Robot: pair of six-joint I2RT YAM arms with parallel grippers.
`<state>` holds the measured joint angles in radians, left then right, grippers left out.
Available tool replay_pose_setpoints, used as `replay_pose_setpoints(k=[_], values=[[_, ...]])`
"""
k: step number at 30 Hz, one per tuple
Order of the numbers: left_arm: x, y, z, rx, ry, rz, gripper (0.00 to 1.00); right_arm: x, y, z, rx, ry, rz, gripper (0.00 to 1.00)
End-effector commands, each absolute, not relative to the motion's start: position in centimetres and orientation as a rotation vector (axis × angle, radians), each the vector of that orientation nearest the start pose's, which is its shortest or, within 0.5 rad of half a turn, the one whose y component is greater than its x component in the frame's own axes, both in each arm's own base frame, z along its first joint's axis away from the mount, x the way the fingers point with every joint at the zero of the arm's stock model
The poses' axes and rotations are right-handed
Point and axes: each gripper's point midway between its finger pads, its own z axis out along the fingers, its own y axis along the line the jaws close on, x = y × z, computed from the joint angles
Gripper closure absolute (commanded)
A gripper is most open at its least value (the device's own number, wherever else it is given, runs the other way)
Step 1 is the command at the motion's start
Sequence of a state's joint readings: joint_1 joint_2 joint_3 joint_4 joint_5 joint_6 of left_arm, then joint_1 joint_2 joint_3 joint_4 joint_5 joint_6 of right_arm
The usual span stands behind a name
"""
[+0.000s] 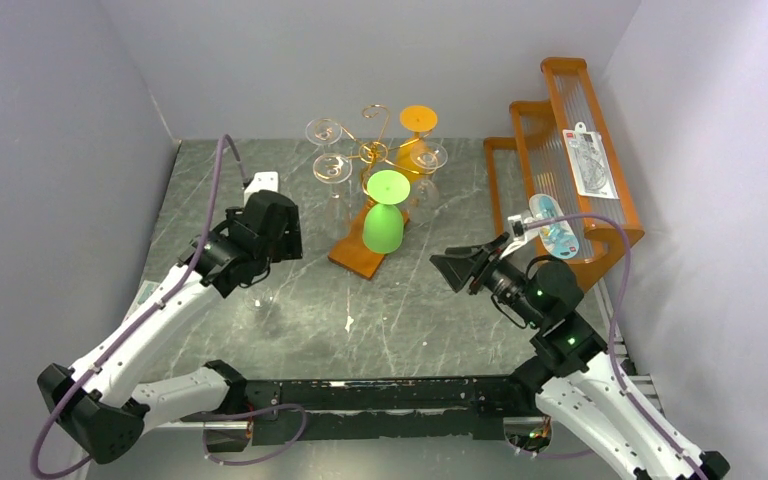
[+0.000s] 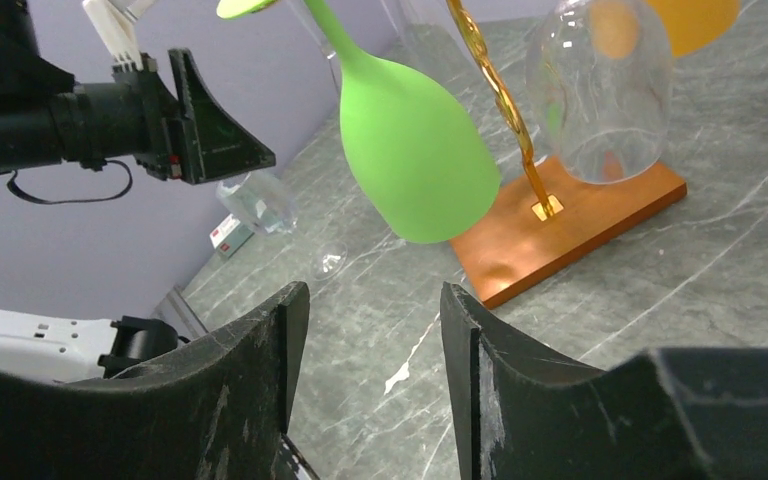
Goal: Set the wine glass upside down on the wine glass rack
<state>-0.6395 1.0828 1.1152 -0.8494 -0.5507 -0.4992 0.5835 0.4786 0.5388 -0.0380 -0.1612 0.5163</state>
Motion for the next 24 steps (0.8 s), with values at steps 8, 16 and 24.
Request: replay_pose_setpoints(k=[8, 16, 24], values=[[28.1, -5.5, 21.8, -0.241, 2.239, 0.053, 0.35, 21.6, 20.8, 27.3, -0.228, 1.694, 0.99, 0.47], [26.6, -6.6, 19.3, -0.225, 2.332, -0.074, 0.41, 22.7, 21.5, 27.2, -0.24, 1.693, 0.977, 0.47], [25.5, -4.9, 17.9, -0.262, 2.384, 0.049, 0.54, 23.3, 22.3, 26.0, -0.238, 1.71, 1.003, 0.48]])
